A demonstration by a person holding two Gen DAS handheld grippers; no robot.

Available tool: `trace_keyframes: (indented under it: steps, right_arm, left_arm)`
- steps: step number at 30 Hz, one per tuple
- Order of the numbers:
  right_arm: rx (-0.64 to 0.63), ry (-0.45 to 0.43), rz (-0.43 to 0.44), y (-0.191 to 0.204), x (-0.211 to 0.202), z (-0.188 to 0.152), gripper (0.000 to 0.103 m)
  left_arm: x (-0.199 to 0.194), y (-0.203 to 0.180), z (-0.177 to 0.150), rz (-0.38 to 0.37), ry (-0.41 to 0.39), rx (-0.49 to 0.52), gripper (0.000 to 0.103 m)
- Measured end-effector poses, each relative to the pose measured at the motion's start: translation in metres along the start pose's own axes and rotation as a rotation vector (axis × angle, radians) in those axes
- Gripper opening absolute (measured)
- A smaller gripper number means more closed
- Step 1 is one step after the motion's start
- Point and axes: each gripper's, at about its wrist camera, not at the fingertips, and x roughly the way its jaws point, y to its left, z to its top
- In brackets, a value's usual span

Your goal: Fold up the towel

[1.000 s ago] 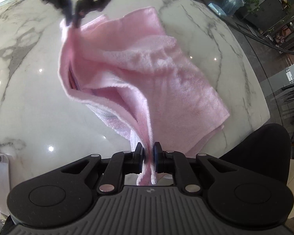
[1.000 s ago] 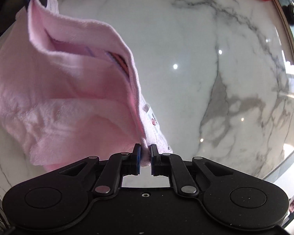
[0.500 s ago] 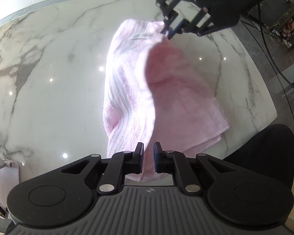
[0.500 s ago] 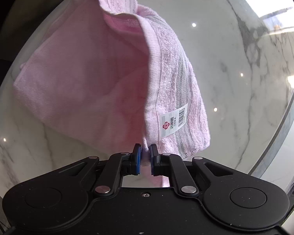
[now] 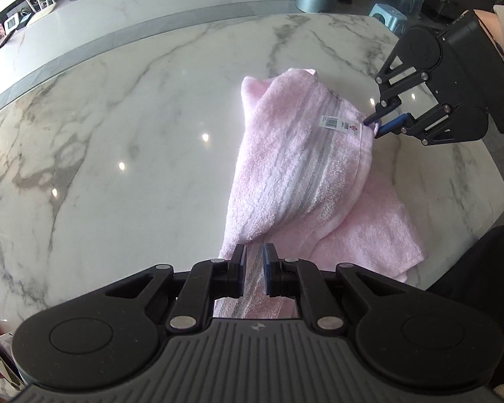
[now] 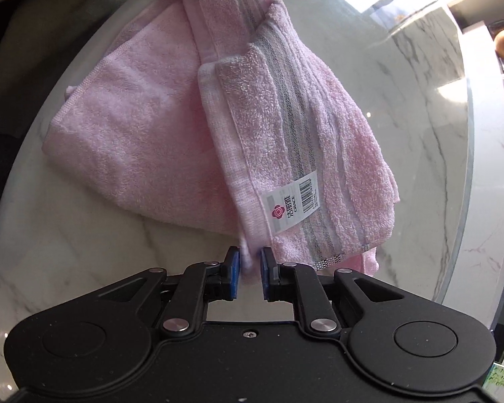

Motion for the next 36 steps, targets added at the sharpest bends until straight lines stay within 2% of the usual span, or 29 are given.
trace_keyframes:
  steps: [1,3,9,13,16,18,21,24,28,34,36]
  right_arm:
    - [0.001,-0.012,-0.014,0.002,-0.001,0.000,0.040]
    - [0.004,-0.037,-0.045,0.006,-0.005,0.000,0.045]
    - [0.009,-0.121,-0.111,0.022,-0.015,0.007,0.047]
    - [-0.010,-0.087,-0.176,0.025,0.028,0.013,0.047]
    - [-0.006,-0.072,-0.222,0.026,0.048,0.012,0.042]
    - [0.015,-0.078,-0.244,0.024,0.044,0.007,0.025]
    - [0.037,-0.084,-0.245,0.019,0.042,0.005,0.013]
    - [0.055,-0.084,-0.242,0.013,0.040,0.005,0.010]
    - [0.124,-0.077,-0.186,-0.005,0.035,0.011,0.009]
    - [0.238,-0.084,-0.158,-0.046,0.005,0.028,0.008]
    - [0.265,-0.086,-0.144,-0.060,-0.006,0.035,0.006]
  left_arm:
    - [0.002,-0.004,-0.002,0.005,0.005,0.016,0.009]
    - [0.004,-0.009,-0.005,0.011,0.006,0.041,0.013]
    - [0.022,-0.020,-0.011,0.006,0.040,0.076,0.014]
    - [0.029,-0.024,-0.013,0.003,0.061,0.083,0.014]
    - [0.032,-0.024,-0.014,0.008,0.076,0.079,0.014]
    - [0.034,-0.023,-0.015,0.013,0.085,0.075,0.014]
    - [0.035,-0.020,-0.014,0.022,0.091,0.067,0.014]
    - [0.035,-0.018,-0.014,0.025,0.086,0.062,0.014]
    - [0.034,-0.026,-0.020,0.040,0.048,0.116,0.014]
    - [0.033,-0.038,-0.028,0.063,-0.008,0.196,0.027]
    - [0.033,-0.041,-0.033,0.075,-0.027,0.214,0.028]
